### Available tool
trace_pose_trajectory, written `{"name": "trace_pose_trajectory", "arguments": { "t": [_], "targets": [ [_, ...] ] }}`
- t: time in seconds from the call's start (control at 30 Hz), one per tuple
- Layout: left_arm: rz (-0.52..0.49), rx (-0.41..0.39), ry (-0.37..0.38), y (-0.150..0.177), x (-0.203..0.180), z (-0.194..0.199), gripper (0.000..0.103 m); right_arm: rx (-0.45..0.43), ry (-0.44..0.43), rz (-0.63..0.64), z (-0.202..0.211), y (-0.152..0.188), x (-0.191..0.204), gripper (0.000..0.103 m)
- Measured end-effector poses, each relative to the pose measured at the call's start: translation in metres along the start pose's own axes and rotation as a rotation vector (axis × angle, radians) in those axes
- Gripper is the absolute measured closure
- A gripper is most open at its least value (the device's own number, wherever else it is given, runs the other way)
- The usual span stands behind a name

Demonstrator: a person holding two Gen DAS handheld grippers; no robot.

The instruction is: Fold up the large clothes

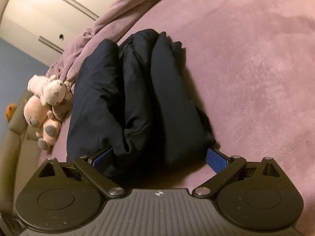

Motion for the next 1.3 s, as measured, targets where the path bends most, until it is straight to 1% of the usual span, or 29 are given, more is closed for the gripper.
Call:
{"name": "trace_pose_trajectory", "arguments": {
  "t": [0.03,0.07,0.13,0.17,0.23,0.3,0.4,0.5,0.6,0.73,0.83,0.93,1.03,1.13,1.3],
  "targets": [
    [-0.006,0.015,-0.006,0.003,-0.002,-0.001,0.017,0.004,-0.002,-0.004,-0.001,-0.001,-0.001,0.005],
    [-0.012,0.037,-0.019,0.005,-0.002,-0.002,0.017,-0.002,0.016,0.011,-0.003,-0.002,0.001,0.005],
    [-0.019,0.061,-0.025,0.010,-0.005,0.000,0.018,-0.023,0.061,0.068,-0.007,-0.004,0.007,0.005],
    [-0.020,0.072,-0.024,0.012,-0.007,0.002,0.018,-0.049,0.083,0.115,-0.008,-0.006,0.012,0.005],
    [-0.034,0.075,-0.021,0.015,-0.011,0.008,0.017,-0.084,0.123,0.203,-0.008,-0.006,0.020,0.005],
    [-0.067,0.064,-0.034,0.018,-0.015,0.017,0.016,-0.100,0.165,0.263,-0.001,-0.001,0.027,0.005],
    [-0.092,0.066,-0.061,0.025,-0.017,0.027,0.010,-0.091,0.233,0.331,0.013,0.012,0.035,0.004],
    [-0.087,0.083,-0.067,0.034,-0.016,0.031,0.009,-0.059,0.327,0.375,0.028,0.031,0.035,0.004],
    [-0.102,0.120,-0.111,0.041,-0.017,0.029,0.008,-0.047,0.372,0.399,0.047,0.053,0.035,0.004],
    [-0.133,0.182,-0.159,0.046,-0.018,0.030,0.006,-0.053,0.432,0.513,0.064,0.079,0.042,0.004],
    [-0.127,0.189,-0.187,0.043,-0.017,0.035,0.006,-0.060,0.446,0.566,0.073,0.086,0.052,0.004],
    [-0.148,0.169,-0.216,0.036,-0.021,0.042,0.006,-0.066,0.454,0.588,0.078,0.087,0.061,0.004],
    [-0.164,0.133,-0.227,0.028,-0.027,0.051,0.006,-0.081,0.465,0.588,0.080,0.084,0.070,0.004],
    [-0.173,0.117,-0.223,0.021,-0.031,0.056,0.006,-0.099,0.473,0.581,0.082,0.081,0.075,0.004],
    [-0.196,0.124,-0.229,0.011,-0.037,0.056,0.006,-0.106,0.466,0.557,0.088,0.076,0.079,0.004]
  ]
}}
Point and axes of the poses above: each gripper's, at about its wrist camera, not at the fingertips, and z roughly against the way its jaws point, x to its left, y to its underside, the point moved 4 cm from there along -z, roughly the way its jaws point, and after that the axes turned 11 degrees about -z, right-handed, at the moved point
